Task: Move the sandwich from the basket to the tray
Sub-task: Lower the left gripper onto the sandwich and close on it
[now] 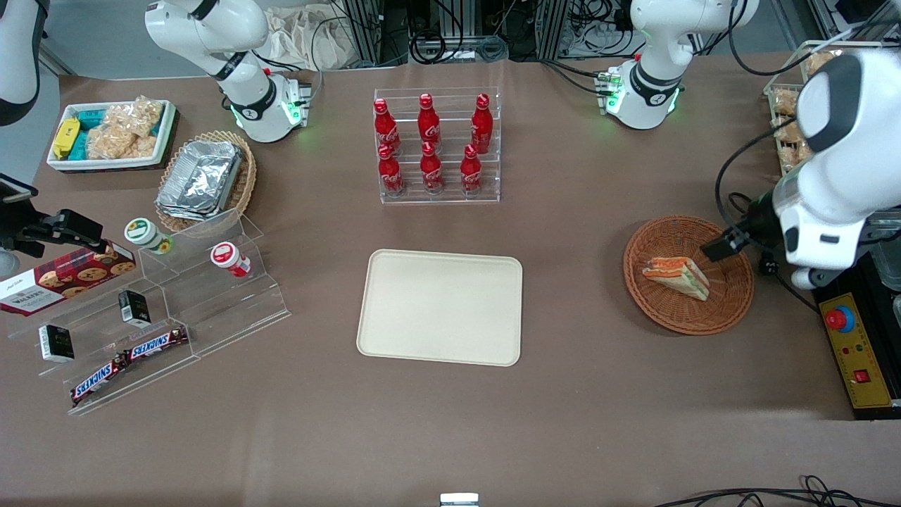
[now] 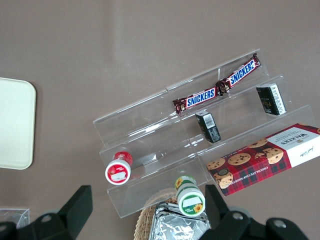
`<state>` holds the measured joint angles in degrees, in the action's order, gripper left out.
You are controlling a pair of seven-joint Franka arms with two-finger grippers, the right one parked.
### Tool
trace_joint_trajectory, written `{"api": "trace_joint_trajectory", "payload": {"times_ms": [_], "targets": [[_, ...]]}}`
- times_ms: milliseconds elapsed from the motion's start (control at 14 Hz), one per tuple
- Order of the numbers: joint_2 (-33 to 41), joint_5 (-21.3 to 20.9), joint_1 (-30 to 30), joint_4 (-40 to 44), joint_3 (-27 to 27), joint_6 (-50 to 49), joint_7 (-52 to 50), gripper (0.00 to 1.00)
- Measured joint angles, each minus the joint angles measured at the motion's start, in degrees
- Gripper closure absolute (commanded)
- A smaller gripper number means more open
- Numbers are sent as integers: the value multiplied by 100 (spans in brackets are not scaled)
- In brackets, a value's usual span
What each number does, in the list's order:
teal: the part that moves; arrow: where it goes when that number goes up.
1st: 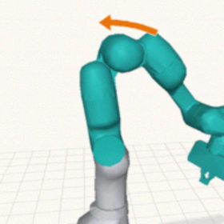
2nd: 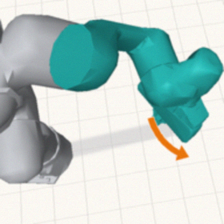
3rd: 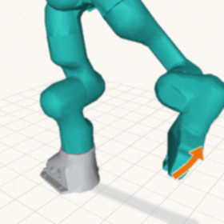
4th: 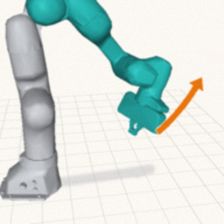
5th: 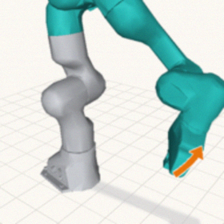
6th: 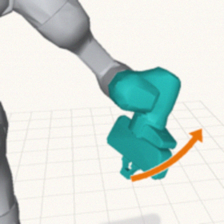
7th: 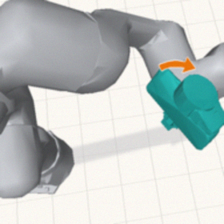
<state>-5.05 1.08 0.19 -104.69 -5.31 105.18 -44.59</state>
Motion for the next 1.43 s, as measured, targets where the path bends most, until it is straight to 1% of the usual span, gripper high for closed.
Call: {"api": "trace_joint_trajectory", "payload": {"times_ms": [286, 500, 643, 1000, 1071, 1214, 1286, 1429], "targets": [[-255, -2, 24, -1206, 1, 1594, -889, 0], [-534, -3, 84, -1824, 4, 2472, -1153, 0], [-647, -3, 205, -2020, 8, 2649, -1203, 0], [-794, -3, 361, -2078, 10, 2857, -1247, 1], [-868, -3, 360, -2093, 10, 2978, -1278, 9], [-1032, -3, 361, -2100, 10, 3124, -1321, 90], [-1093, -3, 362, -2100, 10, 3159, -1340, 100], [-1137, -3, 390, -2100, 11, 3189, -1354, 100]]}}
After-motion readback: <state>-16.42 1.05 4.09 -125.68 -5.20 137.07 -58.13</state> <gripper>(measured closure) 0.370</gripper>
